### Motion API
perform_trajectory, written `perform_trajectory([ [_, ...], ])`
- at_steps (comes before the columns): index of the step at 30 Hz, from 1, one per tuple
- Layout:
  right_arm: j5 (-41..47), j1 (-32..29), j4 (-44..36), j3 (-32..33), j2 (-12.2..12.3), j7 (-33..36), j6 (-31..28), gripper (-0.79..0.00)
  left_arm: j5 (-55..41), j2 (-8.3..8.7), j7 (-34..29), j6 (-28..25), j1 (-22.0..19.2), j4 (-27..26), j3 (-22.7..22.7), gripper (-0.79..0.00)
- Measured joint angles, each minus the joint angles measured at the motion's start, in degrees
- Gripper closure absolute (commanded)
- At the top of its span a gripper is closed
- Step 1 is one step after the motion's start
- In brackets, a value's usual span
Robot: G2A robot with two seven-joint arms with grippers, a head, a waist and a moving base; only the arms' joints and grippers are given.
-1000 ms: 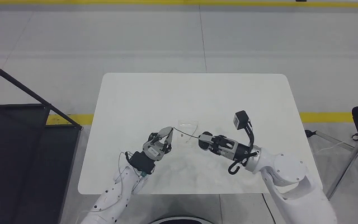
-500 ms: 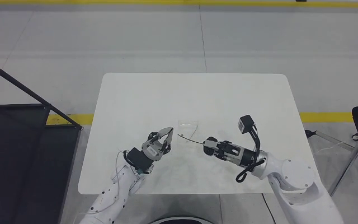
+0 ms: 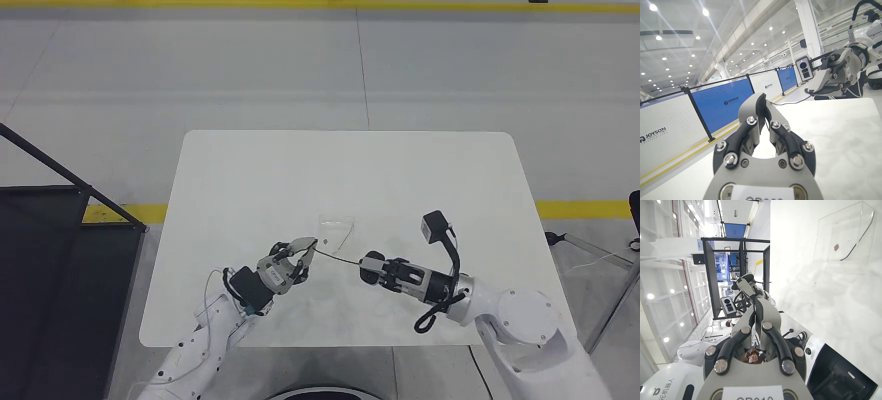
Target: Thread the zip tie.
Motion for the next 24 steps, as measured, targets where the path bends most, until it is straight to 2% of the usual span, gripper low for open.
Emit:
perform_trajectory([
  [24, 1.8, 0.18, 0.53, 0.54, 0.05, -0.67, -0.11, 0.0, -0.88, 0.18, -0.69, 0.15, -0.1, -0.18, 0.22, 0.0],
])
